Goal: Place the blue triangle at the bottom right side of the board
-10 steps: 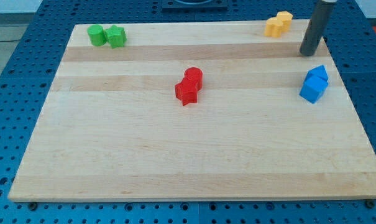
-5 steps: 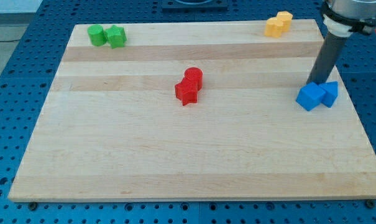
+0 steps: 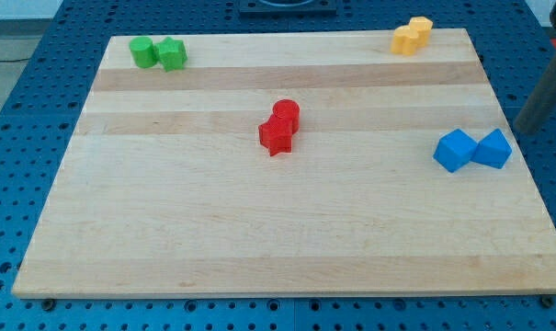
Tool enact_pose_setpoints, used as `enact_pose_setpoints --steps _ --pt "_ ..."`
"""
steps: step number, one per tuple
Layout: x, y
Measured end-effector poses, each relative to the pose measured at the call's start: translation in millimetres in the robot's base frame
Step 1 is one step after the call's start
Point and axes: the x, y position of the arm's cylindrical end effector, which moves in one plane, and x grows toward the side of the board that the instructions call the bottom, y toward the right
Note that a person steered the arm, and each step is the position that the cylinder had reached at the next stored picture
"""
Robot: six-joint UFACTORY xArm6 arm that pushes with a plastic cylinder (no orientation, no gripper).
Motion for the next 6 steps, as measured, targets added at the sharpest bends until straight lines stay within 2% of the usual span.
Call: enact_pose_setpoints --steps 2,6 --pt "21.1 -59.5" --pt "63.3 -93.3"
